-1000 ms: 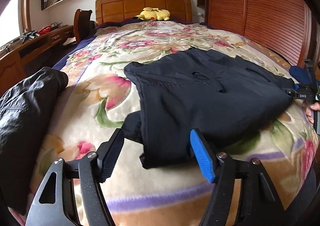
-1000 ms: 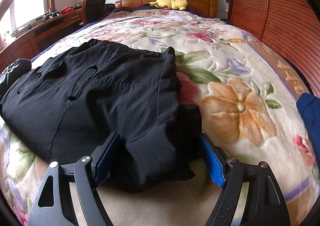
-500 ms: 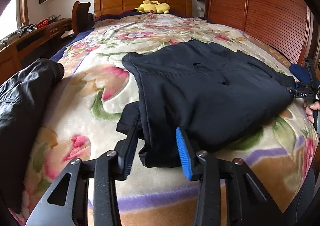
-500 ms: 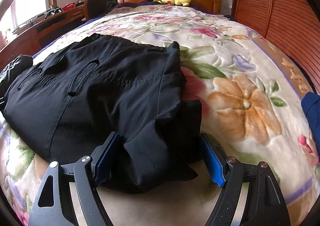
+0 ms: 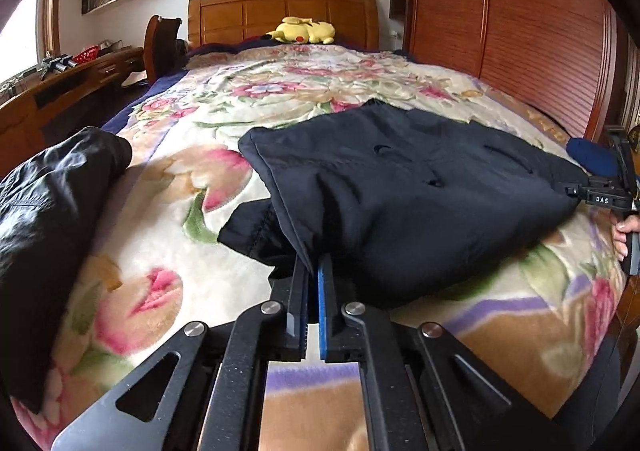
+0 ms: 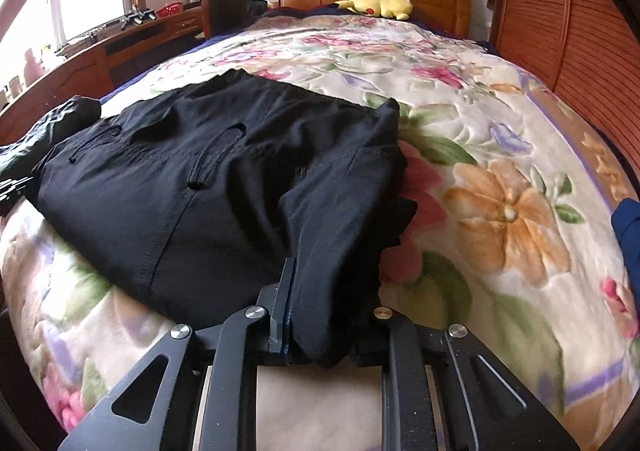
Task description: Fold large clothes
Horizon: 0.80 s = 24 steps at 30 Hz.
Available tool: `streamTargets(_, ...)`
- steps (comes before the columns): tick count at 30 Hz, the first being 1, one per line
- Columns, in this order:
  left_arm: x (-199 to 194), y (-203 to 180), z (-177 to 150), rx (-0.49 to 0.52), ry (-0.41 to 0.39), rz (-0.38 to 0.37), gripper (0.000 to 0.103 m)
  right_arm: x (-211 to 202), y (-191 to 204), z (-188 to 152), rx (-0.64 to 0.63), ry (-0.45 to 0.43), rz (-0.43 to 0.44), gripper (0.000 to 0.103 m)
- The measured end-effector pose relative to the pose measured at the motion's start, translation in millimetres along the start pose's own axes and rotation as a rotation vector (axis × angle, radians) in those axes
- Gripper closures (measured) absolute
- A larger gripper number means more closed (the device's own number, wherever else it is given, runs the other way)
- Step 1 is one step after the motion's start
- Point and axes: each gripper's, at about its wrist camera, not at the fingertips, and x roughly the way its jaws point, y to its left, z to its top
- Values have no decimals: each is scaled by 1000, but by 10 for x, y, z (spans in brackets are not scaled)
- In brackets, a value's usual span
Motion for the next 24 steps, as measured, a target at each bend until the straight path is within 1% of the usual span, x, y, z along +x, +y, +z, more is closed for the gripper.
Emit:
streamTargets(6,-263,6,-122,-13,-19,-17,99,-338,55,-139,-7,-43,19,86)
streamTargets(10,-490,-17,-219,-17,-36,-34,99,-601,99,-286,-7,-68,36,86)
streamTargets(14,-646,-48,-307,-12,-37,-43,99,-832,117,-436,-8,-91,44,86)
streamTargets(17,-676,-72,-349,2,-29,-36,99,-862,148,-519,-17,-80,34,86)
streamTargets(21,-671,-66,-358,-5,-20,-22,99,-757,136,-503,-9,-61,11,85)
streamTargets(23,-690,-95,-360,4,-20,-6,98,-749,142,-494,1,-61,1,83)
streamTargets(24,-698,-114,-355,16,-22,12,95,-752,147,-502,3,-60,-6,83)
